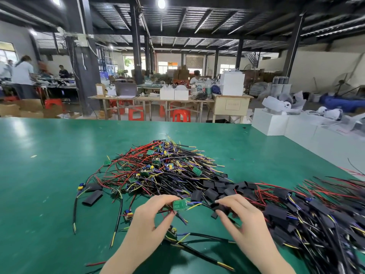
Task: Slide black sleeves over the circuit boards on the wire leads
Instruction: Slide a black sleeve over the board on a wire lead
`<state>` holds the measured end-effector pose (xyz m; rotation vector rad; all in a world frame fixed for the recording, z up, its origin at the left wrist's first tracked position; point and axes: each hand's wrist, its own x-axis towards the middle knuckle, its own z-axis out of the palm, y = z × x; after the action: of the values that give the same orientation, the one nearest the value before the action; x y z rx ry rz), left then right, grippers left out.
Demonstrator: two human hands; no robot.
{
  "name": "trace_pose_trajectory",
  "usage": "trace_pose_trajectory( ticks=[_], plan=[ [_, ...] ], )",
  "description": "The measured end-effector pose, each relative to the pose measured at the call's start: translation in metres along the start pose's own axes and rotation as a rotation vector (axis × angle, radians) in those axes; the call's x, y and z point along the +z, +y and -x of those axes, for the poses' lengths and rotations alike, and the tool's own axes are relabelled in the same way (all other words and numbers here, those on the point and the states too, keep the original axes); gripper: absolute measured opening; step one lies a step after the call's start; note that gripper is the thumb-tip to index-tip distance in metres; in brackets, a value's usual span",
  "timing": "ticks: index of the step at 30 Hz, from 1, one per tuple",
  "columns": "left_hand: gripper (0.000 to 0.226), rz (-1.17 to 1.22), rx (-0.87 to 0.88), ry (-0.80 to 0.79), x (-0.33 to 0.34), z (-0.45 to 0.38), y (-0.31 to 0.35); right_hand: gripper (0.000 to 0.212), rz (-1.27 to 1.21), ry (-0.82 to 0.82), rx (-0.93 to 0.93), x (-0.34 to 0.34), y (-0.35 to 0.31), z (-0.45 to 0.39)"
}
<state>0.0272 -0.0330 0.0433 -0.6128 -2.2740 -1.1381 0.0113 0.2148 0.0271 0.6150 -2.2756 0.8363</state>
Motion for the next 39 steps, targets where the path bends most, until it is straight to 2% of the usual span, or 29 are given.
trace_pose_trajectory(
  ticks=[2,4,6,9,12,16,21,28,34,39],
  plan=[
    [0.036,-0.013,-0.065,-0.077,0.004,-0.008,0.002,0.022,0.023,-0.011,-0.004,0.0,-0.001,0.0],
    [0.027,0.042,-0.153,-0.247,0.002,-0.003,-0.007,0.022,0.048,-0.008,-0.018,0.0,-0.001,0.0],
    [0.022,0.072,-0.242,-0.311,0.008,-0.006,-0.014,0.023,0.059,0.002,-0.029,0.0,-0.002,0.0],
    [0.005,0.177,-0.188,-0.138,0.006,-0.007,0.002,0.025,0.056,0.012,-0.041,0.002,-0.005,0.0],
    [0.019,0.149,-0.146,-0.05,0.01,0.0,-0.003,0.024,0.022,0.007,-0.031,0.005,-0.008,0.002],
    [0.015,0.139,-0.151,-0.018,0.015,-0.002,-0.005,0.019,-0.005,-0.01,-0.026,0.008,-0.012,0.002],
    [0.017,0.14,-0.17,-0.005,0.016,-0.002,-0.002,0.02,-0.006,-0.016,-0.02,0.007,-0.013,0.001],
    [0.038,0.017,-0.121,0.005,0.022,0.001,-0.009,0.021,-0.049,-0.017,-0.032,0.009,-0.016,0.001],
    [0.02,-0.071,-0.004,-0.068,0.025,0.003,-0.008,0.028,-0.09,-0.079,-0.088,0.017,-0.018,0.002],
    [0.02,-0.042,-0.005,-0.158,0.022,0.003,-0.008,0.029,-0.08,-0.078,-0.086,0.019,-0.018,0.003]
  ],
)
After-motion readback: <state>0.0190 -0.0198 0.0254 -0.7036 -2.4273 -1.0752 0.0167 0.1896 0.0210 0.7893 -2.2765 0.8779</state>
